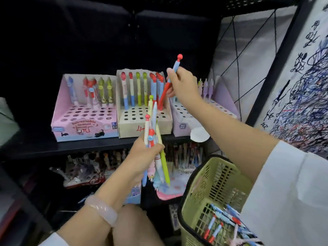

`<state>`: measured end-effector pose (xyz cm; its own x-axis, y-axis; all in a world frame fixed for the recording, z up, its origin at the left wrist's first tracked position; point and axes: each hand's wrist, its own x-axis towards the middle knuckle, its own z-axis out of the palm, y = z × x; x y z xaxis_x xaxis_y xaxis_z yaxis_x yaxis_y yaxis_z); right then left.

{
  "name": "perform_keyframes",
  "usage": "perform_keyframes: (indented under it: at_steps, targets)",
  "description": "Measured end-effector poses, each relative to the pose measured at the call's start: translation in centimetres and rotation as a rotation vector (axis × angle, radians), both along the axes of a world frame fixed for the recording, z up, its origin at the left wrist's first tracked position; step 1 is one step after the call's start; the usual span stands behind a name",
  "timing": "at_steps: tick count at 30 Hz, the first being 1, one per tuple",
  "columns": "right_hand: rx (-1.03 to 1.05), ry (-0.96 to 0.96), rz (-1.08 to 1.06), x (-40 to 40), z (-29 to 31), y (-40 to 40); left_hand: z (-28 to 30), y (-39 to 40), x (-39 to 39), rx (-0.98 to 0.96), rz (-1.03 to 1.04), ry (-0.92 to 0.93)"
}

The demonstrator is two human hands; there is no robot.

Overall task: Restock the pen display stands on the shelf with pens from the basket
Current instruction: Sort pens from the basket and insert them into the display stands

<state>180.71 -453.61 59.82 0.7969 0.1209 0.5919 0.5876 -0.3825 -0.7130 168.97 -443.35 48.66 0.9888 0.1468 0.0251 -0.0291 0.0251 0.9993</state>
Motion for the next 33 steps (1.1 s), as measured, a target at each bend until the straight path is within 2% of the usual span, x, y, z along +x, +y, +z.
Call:
perform_keyframes:
  at_steps: [4, 9, 13, 19, 22, 24, 25, 27, 30, 33]
  targets:
    - [-0.039, 0.067, 0.034, 1.3, -1.1, 1.7, -0.1, 2.5, 0.0, -0.028, 0.045, 0.002]
    - [-0.089, 0.043, 0.026, 1.9, -0.8, 2.1, -0.4, 3.9, 0.3, -0.088, 0.087, 0.023]
    - [-0.170, 0.120, 0.059, 2.1, -1.9, 2.1, -0.1, 4.1, 0.2, -0.145, 0.057, 0.021]
    - [-0.420, 0.184, -0.014, 1.6, -3.9, 2.7, 0.2, 4.6, -0.6, -0.202, 0.020, 0.002]
    - [-0.486, 0.087, -0.159, 1.0, -3.9, 2.6, 0.0, 4.9, -0.8, -0.203, 0.008, 0.000]
    - [-0.378, -0.025, -0.242, 0.0, -3.6, 2.6, -0.1, 5.1, -0.8, -0.214, 0.013, -0.005]
    - [-0.307, -0.024, -0.205, -0.7, -3.5, 2.7, -0.1, 5.2, -0.7, -0.219, 0.018, -0.011]
    - [-0.253, 0.124, 0.028, -2.2, -3.5, 3.2, -0.1, 5.4, -0.6, -0.222, 0.031, -0.025]
    - [-0.323, 0.413, 0.318, -4.2, -4.2, 4.1, -0.2, 5.6, -0.5, -0.219, 0.047, -0.034]
    - [-0.309, 0.516, 0.476, -4.9, -4.9, 4.6, -0.2, 5.8, -0.4, -0.206, 0.068, -0.050]
